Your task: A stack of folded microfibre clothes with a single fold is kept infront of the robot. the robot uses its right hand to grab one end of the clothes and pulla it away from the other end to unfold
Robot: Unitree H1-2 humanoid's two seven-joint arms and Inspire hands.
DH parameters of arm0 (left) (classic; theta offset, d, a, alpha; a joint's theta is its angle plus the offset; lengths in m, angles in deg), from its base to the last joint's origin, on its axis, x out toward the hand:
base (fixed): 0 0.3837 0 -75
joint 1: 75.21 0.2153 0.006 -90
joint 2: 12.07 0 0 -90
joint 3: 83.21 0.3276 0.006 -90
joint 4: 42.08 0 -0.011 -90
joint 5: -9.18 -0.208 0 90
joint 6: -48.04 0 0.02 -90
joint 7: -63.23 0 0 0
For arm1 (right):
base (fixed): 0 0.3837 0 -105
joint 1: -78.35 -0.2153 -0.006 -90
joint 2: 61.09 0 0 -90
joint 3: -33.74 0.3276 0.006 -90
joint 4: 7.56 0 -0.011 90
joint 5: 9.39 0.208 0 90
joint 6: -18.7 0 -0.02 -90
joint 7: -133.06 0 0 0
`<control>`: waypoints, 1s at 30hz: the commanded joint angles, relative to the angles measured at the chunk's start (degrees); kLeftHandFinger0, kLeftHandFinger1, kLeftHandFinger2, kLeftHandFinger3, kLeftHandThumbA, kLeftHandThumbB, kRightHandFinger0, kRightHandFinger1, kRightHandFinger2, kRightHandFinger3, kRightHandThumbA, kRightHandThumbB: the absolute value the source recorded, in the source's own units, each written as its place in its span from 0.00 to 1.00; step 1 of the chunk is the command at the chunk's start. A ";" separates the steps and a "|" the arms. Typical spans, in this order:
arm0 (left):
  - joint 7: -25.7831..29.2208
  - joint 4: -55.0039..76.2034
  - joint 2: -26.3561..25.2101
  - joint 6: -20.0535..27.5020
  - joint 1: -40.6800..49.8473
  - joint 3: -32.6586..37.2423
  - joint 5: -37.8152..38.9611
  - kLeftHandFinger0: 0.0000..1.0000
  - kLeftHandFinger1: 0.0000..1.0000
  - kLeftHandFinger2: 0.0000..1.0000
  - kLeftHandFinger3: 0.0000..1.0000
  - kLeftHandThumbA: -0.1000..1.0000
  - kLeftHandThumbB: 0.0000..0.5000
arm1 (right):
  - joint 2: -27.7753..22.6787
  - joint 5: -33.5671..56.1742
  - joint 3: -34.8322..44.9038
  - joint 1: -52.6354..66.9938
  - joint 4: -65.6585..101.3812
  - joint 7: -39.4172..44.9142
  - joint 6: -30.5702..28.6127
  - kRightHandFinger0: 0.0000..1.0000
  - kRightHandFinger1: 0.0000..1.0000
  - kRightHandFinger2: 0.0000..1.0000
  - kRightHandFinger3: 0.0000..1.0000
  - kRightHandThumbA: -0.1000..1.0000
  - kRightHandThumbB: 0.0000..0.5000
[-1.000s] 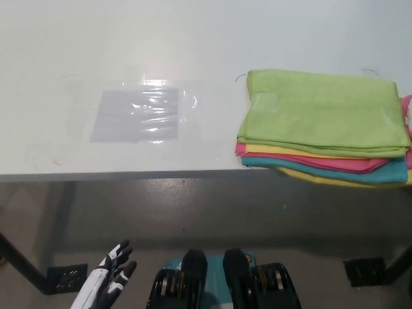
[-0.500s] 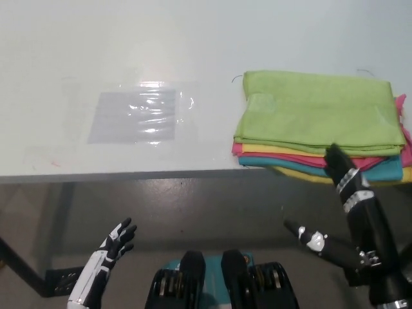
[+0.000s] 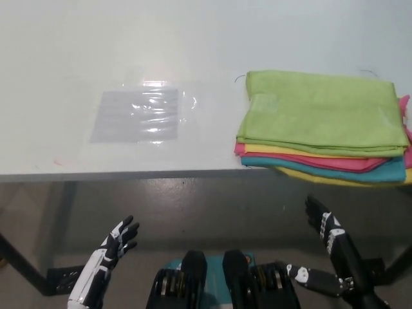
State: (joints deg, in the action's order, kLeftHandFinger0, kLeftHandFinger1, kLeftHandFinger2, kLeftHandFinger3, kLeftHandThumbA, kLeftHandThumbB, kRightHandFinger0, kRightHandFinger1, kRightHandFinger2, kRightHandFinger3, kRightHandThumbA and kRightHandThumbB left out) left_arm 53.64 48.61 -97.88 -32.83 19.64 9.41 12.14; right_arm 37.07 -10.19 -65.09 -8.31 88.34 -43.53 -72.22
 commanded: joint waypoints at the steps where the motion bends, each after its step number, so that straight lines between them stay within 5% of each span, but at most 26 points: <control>1: -0.85 1.12 -0.06 2.29 -1.11 -0.08 0.81 1.00 1.00 1.00 1.00 1.00 0.57 | -1.33 -0.16 -0.04 -1.46 -3.04 2.42 -2.42 1.00 1.00 1.00 1.00 1.00 0.17; 5: -0.61 1.12 0.05 2.13 -1.34 -0.32 0.54 1.00 1.00 1.00 1.00 1.00 0.59 | -1.99 -0.61 -1.09 -3.24 -6.73 4.22 -2.43 1.00 1.00 1.00 1.00 1.00 0.33; 30: 3.18 0.73 1.12 0.82 -3.42 -1.30 -4.62 1.00 1.00 1.00 1.00 1.00 0.47 | -2.53 -3.47 -1.09 -5.92 -7.07 5.88 -0.80 1.00 1.00 1.00 1.00 1.00 0.26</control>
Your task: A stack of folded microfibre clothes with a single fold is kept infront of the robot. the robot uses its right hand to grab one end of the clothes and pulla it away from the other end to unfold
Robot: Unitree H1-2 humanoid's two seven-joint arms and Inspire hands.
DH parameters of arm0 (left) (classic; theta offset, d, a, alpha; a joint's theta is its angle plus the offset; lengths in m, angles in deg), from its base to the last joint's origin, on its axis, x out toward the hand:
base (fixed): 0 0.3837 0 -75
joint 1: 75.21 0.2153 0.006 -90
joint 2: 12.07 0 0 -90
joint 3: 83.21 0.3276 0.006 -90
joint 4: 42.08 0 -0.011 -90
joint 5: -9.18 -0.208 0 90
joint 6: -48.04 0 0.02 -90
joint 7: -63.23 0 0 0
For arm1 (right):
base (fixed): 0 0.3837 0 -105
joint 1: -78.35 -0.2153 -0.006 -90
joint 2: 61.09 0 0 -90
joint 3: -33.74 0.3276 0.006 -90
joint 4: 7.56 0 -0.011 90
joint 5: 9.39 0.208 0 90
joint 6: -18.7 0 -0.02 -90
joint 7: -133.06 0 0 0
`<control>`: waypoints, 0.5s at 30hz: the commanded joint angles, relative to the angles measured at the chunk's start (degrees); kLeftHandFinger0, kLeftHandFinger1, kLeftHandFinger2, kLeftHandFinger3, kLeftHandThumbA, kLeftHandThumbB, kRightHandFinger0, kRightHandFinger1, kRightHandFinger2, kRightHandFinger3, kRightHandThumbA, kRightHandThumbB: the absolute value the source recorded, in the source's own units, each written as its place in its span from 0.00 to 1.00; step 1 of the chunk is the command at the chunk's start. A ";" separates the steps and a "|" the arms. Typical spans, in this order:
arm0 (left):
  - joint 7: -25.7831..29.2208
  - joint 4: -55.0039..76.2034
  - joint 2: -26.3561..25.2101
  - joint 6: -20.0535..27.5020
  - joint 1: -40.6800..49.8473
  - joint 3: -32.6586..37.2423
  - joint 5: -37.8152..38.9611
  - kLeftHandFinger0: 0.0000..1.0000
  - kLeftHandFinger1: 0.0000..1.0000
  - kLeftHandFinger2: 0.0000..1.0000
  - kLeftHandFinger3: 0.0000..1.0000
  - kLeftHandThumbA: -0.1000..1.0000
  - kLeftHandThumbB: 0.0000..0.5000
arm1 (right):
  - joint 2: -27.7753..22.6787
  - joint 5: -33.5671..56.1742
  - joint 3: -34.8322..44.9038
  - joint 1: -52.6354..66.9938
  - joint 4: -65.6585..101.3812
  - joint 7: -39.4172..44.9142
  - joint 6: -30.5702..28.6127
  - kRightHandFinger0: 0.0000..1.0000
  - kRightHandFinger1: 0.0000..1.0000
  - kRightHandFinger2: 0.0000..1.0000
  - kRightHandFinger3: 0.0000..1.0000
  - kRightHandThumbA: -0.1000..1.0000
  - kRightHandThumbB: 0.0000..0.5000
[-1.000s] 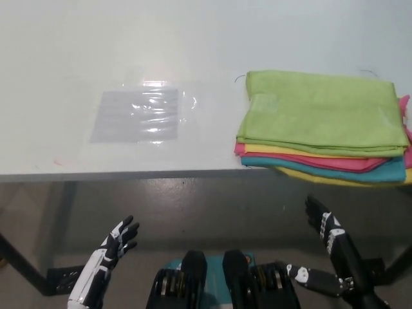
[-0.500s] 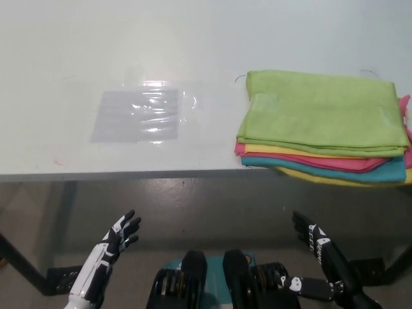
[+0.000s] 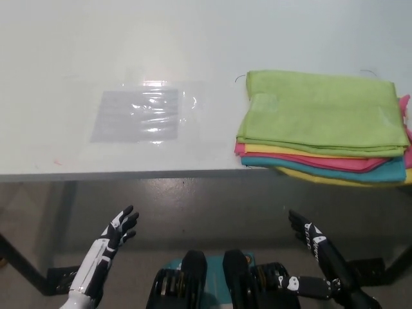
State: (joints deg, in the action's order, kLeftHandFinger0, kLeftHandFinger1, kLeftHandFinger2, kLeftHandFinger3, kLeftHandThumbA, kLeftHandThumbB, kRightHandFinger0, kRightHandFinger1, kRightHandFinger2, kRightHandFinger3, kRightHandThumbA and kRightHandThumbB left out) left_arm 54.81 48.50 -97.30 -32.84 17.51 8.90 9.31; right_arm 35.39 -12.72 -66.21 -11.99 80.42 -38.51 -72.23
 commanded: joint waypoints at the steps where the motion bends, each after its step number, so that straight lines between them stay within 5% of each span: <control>1: 2.02 0.89 0.52 0.71 -1.48 -0.88 -1.77 1.00 1.00 1.00 1.00 1.00 0.47 | -0.86 -0.95 0.07 -2.56 0.76 0.92 -0.97 1.00 1.00 1.00 1.00 1.00 0.26; 3: 2.31 0.72 0.68 0.00 -2.21 -1.18 -1.59 1.00 1.00 1.00 1.00 1.00 0.55 | -0.78 -1.09 0.28 -3.28 0.67 0.74 -0.96 1.00 1.00 1.00 1.00 1.00 0.25; 15: 2.52 0.90 1.25 0.95 -0.67 -1.40 -2.63 1.00 1.00 1.00 1.00 1.00 0.51 | -0.29 -1.72 0.31 -2.06 1.65 0.05 -0.97 1.00 1.00 1.00 1.00 1.00 0.24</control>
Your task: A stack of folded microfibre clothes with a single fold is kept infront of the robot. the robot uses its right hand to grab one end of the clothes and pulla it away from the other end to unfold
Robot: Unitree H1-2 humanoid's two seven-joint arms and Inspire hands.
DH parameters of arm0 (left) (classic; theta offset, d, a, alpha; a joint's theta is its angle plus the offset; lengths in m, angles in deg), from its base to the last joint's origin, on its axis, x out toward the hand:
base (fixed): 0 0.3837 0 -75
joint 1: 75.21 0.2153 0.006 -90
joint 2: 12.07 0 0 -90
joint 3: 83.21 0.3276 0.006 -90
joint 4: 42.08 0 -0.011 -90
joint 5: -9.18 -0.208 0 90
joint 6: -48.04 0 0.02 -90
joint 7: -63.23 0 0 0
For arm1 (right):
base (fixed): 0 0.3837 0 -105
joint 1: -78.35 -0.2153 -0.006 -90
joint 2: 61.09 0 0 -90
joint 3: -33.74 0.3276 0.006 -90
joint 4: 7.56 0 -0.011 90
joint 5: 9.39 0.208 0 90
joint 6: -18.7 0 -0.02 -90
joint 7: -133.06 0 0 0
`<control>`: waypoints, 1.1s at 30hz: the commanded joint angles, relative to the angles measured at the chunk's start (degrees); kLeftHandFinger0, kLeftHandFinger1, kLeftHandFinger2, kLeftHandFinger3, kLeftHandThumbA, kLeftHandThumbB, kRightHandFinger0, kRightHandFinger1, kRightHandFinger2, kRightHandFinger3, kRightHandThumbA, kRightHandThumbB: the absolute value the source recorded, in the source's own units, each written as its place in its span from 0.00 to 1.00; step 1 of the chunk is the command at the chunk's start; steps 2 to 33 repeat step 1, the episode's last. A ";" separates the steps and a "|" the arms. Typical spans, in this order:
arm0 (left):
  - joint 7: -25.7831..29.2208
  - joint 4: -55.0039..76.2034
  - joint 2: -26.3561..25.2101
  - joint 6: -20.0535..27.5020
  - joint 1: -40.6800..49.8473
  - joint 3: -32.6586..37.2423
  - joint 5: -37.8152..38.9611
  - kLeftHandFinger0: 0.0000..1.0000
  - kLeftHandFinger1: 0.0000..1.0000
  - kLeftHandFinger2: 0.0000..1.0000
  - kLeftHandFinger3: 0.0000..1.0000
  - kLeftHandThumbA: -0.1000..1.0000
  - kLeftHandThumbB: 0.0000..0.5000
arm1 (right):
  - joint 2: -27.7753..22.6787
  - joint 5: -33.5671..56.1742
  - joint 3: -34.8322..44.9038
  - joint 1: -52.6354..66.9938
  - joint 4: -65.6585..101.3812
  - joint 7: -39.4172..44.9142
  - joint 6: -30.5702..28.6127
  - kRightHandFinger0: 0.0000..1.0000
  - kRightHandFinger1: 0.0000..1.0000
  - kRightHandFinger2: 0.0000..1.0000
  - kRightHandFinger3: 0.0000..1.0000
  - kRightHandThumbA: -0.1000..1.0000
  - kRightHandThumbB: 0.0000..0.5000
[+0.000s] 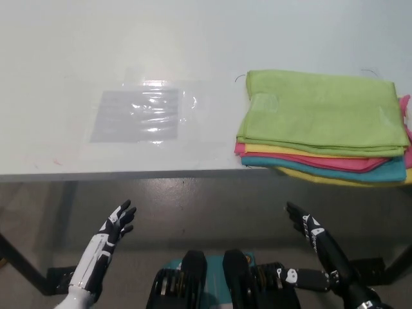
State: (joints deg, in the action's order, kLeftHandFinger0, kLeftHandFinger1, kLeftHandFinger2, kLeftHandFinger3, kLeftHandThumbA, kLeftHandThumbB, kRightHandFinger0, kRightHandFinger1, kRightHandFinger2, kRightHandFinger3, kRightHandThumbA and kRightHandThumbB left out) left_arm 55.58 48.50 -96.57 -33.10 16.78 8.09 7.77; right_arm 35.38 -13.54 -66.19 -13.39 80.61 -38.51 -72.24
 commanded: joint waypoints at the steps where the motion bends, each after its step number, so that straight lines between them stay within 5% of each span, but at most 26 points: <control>1: 1.75 0.90 0.52 1.22 0.06 -0.59 -1.09 1.00 1.00 1.00 1.00 1.00 0.51 | -0.28 -0.90 0.28 -0.65 1.46 0.05 -0.97 1.00 1.00 1.00 1.00 1.00 0.24; 33: 1.75 0.90 0.52 1.22 0.06 -0.59 -1.09 1.00 1.00 1.00 1.00 1.00 0.51 | -0.28 -0.90 0.28 -0.65 1.46 0.05 -0.97 1.00 1.00 1.00 1.00 1.00 0.24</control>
